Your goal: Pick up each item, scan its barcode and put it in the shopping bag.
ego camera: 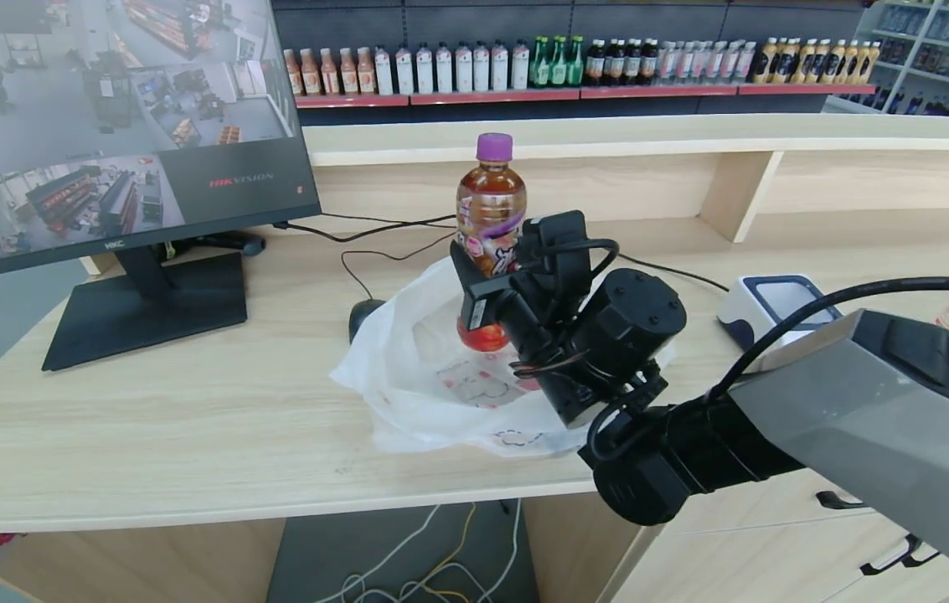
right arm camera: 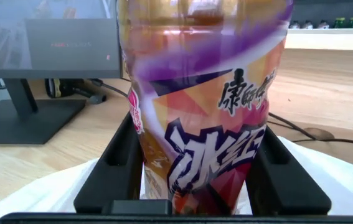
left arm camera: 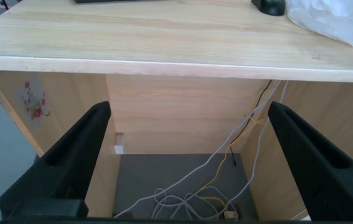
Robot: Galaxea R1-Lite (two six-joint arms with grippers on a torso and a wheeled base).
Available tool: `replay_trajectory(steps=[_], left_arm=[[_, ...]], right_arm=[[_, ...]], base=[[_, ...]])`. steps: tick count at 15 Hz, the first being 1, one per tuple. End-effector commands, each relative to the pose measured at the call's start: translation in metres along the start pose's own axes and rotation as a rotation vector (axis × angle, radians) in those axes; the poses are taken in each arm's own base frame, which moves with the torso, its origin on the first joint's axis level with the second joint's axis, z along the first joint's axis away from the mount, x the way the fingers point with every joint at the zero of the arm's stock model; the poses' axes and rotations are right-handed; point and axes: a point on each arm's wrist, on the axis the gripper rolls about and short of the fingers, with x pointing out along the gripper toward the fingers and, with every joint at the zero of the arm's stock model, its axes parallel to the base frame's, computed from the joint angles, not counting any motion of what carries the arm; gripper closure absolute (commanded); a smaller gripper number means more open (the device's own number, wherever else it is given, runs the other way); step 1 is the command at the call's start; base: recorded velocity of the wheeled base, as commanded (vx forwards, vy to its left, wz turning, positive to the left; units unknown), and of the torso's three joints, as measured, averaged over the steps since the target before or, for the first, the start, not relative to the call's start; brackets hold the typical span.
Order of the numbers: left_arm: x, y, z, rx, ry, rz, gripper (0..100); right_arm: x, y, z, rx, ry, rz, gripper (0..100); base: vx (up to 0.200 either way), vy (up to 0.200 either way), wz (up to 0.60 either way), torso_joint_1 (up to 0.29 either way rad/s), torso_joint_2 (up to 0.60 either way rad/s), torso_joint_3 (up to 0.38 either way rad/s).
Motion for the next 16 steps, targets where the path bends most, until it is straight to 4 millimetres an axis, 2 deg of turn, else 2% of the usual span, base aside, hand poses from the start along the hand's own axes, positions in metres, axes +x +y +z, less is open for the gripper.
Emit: replay_trajectory(steps=[1,7,11,16], left_arm=[[0.0,0.0,0.0,-0.002,0.0,0.0,0],[0.0,0.0,0.0,0.0,0.0,0.0,0],[0.0,0.0,0.0,-0.002,0.0,0.0,0],[0.0,0.0,0.0,0.0,0.0,0.0,0]], right_arm=[[0.007,0.0,-0.015,-0.009,0.02,-0.004,100],[0.028,0.015,-0.014,0.005,-0.003,0.011,100],[0.024,0.027,-0.016,0.013,0.007,0.033,100],[0.018,0.039,-0.033,0.029,0.023,0.049,100]], base=[[0.0,0.0,0.0,0.0,0.0,0.0],[0.0,0.0,0.0,0.0,0.0,0.0],[0.0,0.0,0.0,0.0,0.0,0.0],[0.0,0.0,0.0,0.0,0.0,0.0]])
